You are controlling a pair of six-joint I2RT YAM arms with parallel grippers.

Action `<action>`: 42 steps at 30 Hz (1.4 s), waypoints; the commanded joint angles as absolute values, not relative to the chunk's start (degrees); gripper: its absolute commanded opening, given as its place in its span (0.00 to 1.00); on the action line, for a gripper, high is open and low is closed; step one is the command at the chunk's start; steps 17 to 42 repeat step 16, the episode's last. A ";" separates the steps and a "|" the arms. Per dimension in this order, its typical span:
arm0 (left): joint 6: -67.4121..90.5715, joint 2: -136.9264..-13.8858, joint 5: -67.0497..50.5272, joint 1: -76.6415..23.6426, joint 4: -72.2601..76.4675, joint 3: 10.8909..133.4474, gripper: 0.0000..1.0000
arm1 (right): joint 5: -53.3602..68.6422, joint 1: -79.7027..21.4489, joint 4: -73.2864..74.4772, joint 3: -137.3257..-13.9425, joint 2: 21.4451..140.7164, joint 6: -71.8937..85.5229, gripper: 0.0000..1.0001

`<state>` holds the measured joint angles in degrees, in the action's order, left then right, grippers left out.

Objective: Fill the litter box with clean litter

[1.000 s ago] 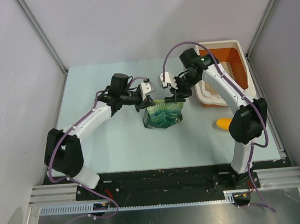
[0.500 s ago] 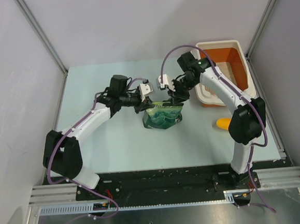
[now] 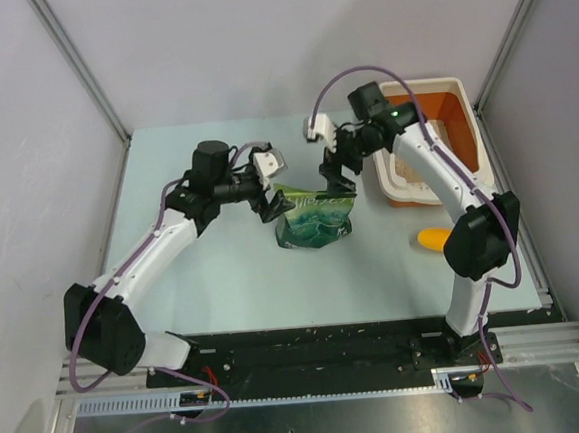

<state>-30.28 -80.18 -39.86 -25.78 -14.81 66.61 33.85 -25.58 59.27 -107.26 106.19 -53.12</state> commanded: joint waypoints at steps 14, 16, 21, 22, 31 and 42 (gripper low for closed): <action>-11.07 -76.82 -13.54 -16.00 -12.13 79.19 1.00 | -7.11 -20.04 39.47 -112.85 100.37 -6.95 1.00; -10.64 -75.86 -10.92 -16.00 -11.87 79.19 1.00 | -8.70 -20.13 39.11 -113.55 100.11 -7.64 1.00; -10.64 -75.86 -10.92 -16.00 -11.87 79.19 1.00 | -8.70 -20.13 39.11 -113.55 100.11 -7.64 1.00; -10.64 -75.86 -10.92 -16.00 -11.87 79.19 1.00 | -8.70 -20.13 39.11 -113.55 100.11 -7.64 1.00; -10.64 -75.86 -10.92 -16.00 -11.87 79.19 1.00 | -8.70 -20.13 39.11 -113.55 100.11 -7.64 1.00; -10.64 -75.86 -10.92 -16.00 -11.87 79.19 1.00 | -8.70 -20.13 39.11 -113.55 100.11 -7.64 1.00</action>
